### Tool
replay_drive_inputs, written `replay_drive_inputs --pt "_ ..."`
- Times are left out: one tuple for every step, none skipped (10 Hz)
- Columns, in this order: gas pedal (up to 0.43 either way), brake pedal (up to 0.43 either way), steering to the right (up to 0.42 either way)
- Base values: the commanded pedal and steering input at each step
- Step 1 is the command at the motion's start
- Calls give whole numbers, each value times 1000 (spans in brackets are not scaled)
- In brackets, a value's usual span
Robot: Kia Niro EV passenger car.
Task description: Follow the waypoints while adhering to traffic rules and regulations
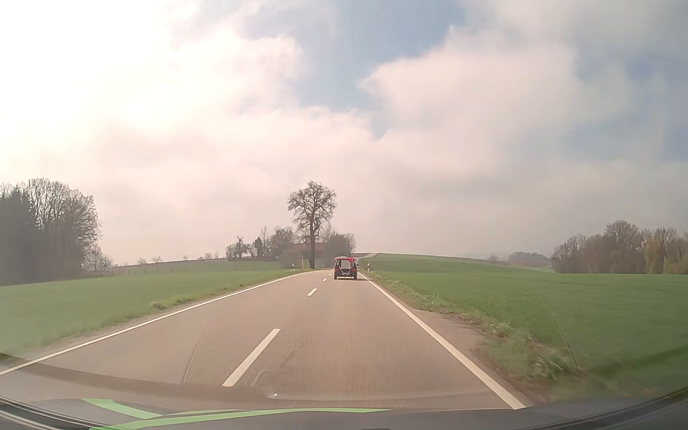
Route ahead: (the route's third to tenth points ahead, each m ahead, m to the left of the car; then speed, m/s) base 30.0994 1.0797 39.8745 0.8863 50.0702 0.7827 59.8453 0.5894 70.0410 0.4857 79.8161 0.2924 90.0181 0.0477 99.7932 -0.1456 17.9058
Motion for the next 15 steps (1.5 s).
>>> replay_drive_inputs --pt "87 0 0" --pt "87 0 0" --pt "87 0 0" --pt "87 0 0" --pt "87 0 0" --pt "87 0 0" --pt "87 0 0" --pt "98 0 1" --pt "98 0 1" --pt "98 0 1" --pt "98 0 1" --pt "98 0 1" --pt "98 0 1" --pt "98 0 1" --pt "98 0 1"
